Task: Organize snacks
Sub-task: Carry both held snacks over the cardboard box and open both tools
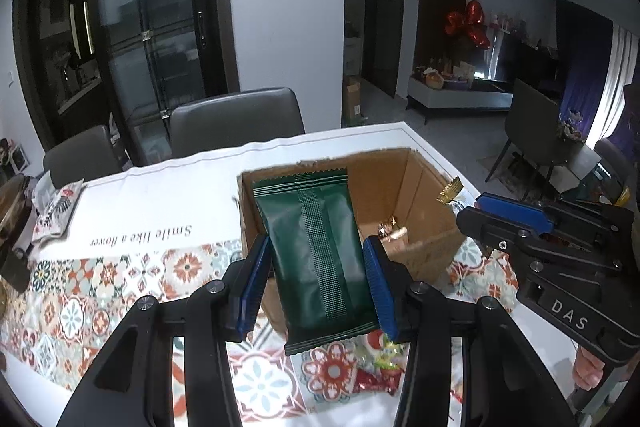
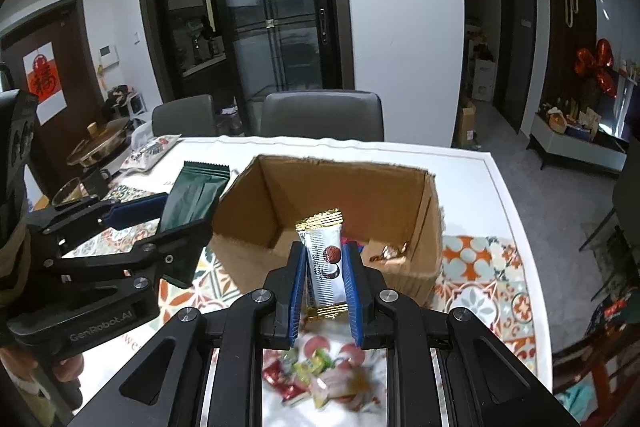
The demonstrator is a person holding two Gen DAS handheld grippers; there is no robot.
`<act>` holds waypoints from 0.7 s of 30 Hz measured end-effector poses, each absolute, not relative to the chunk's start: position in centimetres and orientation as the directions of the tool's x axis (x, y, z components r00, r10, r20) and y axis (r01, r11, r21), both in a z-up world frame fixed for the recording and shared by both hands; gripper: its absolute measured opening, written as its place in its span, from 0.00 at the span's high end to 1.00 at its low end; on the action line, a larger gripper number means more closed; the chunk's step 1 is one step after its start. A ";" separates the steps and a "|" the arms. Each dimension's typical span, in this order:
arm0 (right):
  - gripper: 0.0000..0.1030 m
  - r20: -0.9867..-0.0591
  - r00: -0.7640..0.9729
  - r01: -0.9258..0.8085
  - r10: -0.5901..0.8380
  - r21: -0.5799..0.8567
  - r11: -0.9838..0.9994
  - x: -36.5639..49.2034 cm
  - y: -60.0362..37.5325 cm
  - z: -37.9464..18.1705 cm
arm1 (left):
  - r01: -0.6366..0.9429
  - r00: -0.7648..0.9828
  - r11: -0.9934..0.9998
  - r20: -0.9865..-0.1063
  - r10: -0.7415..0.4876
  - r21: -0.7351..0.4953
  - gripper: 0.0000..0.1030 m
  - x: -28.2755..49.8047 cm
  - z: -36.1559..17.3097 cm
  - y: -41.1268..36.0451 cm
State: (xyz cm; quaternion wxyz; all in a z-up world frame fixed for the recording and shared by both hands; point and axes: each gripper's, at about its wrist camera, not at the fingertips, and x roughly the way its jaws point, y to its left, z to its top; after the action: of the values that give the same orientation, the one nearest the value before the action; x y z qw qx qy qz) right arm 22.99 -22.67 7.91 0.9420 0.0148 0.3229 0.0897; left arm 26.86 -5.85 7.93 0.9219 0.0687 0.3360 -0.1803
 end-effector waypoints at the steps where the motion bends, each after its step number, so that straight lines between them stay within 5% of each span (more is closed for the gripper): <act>1: 0.80 -0.608 0.775 -0.157 0.174 0.082 0.984 23.5 -22.8 8.1 | 0.381 0.710 0.924 -0.643 -0.288 0.006 0.55 27.3 8.1 -5.9; 21: 0.80 -0.652 0.745 -0.109 0.139 0.087 0.990 30.1 -24.0 7.5 | 0.358 0.630 0.934 -0.735 -0.250 -0.011 0.54 34.4 6.6 -7.9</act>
State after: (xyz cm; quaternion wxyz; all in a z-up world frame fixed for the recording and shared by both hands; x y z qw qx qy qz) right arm 30.09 -24.05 7.47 0.9339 0.0218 0.3507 0.0665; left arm 34.35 -7.94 6.60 0.9002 0.0683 0.3956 -0.1689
